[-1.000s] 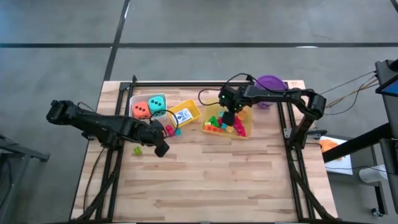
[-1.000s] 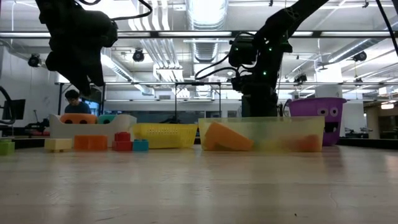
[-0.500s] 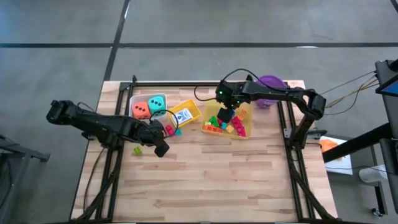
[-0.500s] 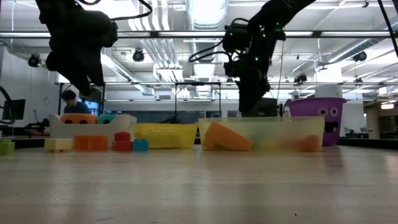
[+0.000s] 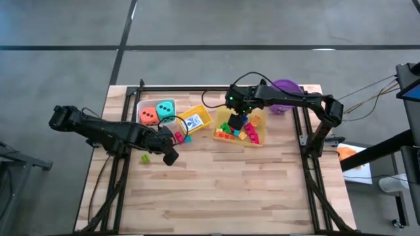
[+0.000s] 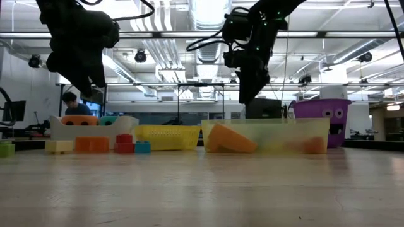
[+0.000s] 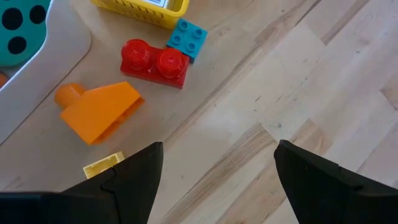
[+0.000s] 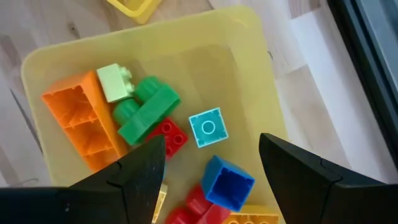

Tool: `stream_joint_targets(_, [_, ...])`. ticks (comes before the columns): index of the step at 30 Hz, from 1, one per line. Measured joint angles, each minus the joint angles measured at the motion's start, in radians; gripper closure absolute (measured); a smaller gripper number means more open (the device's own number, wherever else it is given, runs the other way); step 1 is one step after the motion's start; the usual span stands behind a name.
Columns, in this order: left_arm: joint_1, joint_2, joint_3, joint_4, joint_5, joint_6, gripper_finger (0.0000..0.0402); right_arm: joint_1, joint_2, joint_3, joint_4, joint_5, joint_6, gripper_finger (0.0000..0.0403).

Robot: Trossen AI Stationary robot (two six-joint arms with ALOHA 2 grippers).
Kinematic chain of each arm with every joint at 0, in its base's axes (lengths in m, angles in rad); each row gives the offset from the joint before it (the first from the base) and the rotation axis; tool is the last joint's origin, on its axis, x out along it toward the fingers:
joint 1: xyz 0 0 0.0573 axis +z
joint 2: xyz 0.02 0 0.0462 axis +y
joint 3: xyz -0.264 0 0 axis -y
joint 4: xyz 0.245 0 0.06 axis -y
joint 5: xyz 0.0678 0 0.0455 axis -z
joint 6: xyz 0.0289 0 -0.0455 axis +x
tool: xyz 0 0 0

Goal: Pick & Place Toys
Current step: Put the yellow game piece into the yellow bin

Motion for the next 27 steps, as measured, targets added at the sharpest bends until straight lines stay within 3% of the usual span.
stream_joint_targets(27, [0.0, 0.0, 0.0, 0.0, 0.0, 0.0, 0.0095, 0.068, -0.051, -0.021, 0.008, -0.004, -0.071, 0.0147])
